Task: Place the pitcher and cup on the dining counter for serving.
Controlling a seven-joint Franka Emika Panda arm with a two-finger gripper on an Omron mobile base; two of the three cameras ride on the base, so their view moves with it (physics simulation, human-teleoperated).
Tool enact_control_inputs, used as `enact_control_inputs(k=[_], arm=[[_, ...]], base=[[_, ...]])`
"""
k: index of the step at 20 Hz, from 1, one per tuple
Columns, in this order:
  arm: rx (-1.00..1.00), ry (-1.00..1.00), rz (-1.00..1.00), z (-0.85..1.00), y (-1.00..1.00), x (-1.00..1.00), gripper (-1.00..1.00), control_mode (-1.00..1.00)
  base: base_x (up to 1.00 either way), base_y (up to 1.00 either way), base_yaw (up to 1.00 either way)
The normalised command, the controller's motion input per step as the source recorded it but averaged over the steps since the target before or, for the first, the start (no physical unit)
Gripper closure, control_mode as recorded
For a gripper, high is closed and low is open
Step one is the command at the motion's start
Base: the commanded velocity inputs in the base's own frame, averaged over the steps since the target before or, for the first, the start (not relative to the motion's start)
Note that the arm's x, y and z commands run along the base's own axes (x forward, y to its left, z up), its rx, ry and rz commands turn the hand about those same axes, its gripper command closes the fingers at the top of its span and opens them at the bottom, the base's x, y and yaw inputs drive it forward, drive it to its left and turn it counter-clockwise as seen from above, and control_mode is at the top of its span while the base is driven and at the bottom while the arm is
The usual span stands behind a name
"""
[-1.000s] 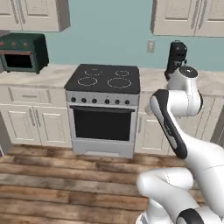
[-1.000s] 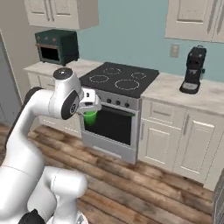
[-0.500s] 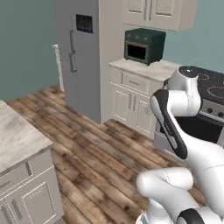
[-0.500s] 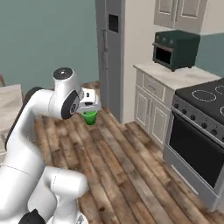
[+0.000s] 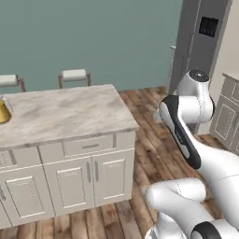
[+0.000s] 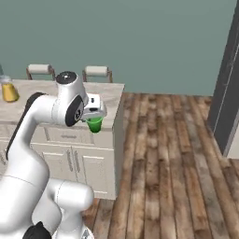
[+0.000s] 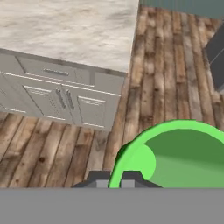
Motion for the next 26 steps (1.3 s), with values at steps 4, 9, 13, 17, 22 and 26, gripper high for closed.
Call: enact_control_inputs(k=[4,9,13,17,22,26], arm=[[0.0,0.0,0.0,0.0,0.0,0.0,1.0,1.0],[0.0,0.0,0.0,0.0,0.0,0.0,1.0,1.0],[0.0,0.0,0.0,0.0,0.0,0.0,1.0,1.0],[0.0,0.0,0.0,0.0,0.0,0.0,1.0,1.0],[0.0,0.0,0.0,0.0,0.0,0.0,1.0,1.0],[0.0,0.0,0.0,0.0,0.0,0.0,1.0,1.0]], base=[[0.33,1.0,0.48],[0.37,1.0,0.31],[0.56,0.94,0.17],[0.55,0.65,0.0],[0.28,0.95,-0.06],[0.36,0.93,-0.07]])
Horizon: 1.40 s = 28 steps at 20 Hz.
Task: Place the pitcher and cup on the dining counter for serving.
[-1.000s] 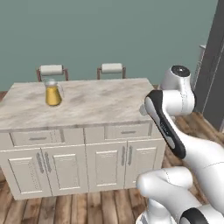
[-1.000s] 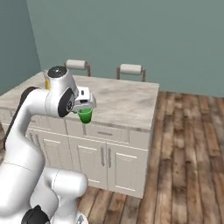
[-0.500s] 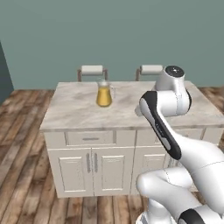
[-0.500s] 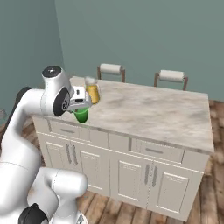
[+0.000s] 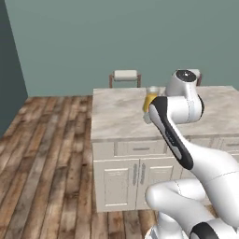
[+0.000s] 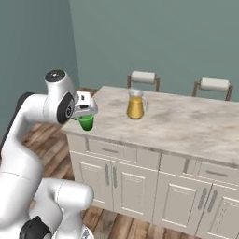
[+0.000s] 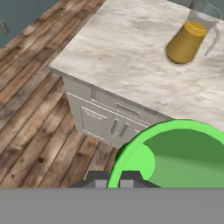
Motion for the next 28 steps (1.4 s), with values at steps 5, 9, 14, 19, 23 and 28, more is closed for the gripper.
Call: enact_control_inputs(k=[5,9,14,19,23,28], arm=[[0.0,0.0,0.0,0.0,0.0,0.0,1.0,1.0],[0.0,0.0,0.0,0.0,0.0,0.0,1.0,1.0],[0.0,0.0,0.0,0.0,0.0,0.0,1.0,1.0],[0.0,0.0,0.0,0.0,0.0,0.0,1.0,1.0],[0.0,0.01,-0.01,0.0,0.04,0.22,1.0,-1.0],[0.0,0.16,-0.05,-0.24,0.04,0.44,1.0,-1.0]], base=[[0.56,0.48,-0.02],[0.66,0.08,-0.03],[0.68,0.05,-0.05],[0.5,0.01,-0.03],[0.2,0.03,-0.01],[0.0,0.0,0.0]])
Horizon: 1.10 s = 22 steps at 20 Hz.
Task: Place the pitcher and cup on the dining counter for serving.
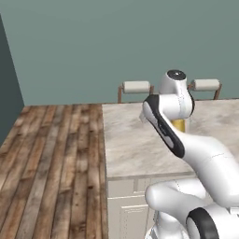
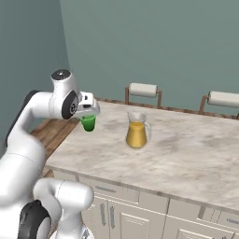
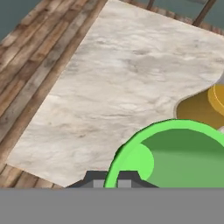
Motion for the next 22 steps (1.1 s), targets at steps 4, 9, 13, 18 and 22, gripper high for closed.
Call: enact_control_inputs(k=[4,9,13,18,22], arm=[[0.0,0.25,-0.1,-0.47,0.13,0.53,1.0,-1.0],[-0.04,0.18,-0.1,-0.56,0.08,0.79,1.0,-1.0],[-0.03,0.18,-0.07,-0.48,0.01,0.67,1.0,-1.0],[0.0,0.11,-0.02,-0.45,0.0,0.43,1.0,-1.0],[0.0,0.03,-0.03,-0.49,-0.07,0.25,1.0,-1.0]], base=[[0.0,0.0,0.0],[0.0,0.0,0.0],[0.0,0.0,0.0],[0.0,0.0,0.0],[0.0,0.0,0.0]])
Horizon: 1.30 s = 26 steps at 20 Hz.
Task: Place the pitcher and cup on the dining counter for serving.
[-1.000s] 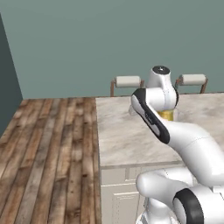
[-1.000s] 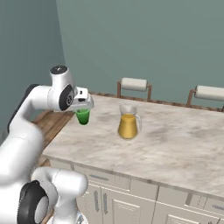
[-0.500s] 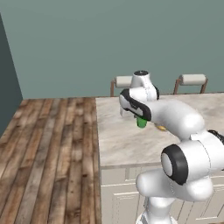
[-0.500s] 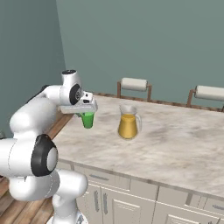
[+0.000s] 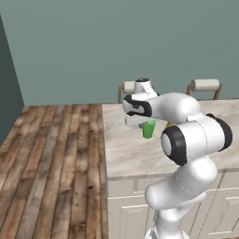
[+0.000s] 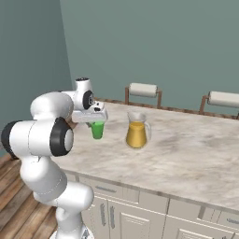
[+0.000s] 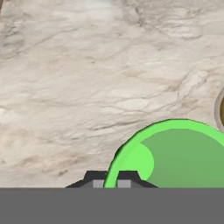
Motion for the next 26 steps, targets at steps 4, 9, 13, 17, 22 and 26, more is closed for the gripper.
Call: enact_control_inputs(k=[4,9,13,17,22,26], arm=[[0.0,0.0,-0.02,-0.59,-0.15,0.04,1.0,-1.0],[0.0,0.0,-0.01,-0.59,-0.17,0.0,1.0,-1.0],[0.0,0.0,0.0,-0.52,-0.08,0.01,1.0,-1.0],[0.0,0.0,0.0,-0.4,0.0,0.06,1.0,-1.0],[0.0,-0.02,0.0,-0.16,0.0,0.01,1.0,-1.0],[0.0,0.0,0.0,-0.02,0.0,0.0,-1.0,-1.0]], base=[[0.0,0.0,0.0],[0.0,0.0,0.0],[0.0,0.0,0.0],[0.0,0.0,0.0],[0.0,0.0,0.0],[0.0,0.0,0.0]])
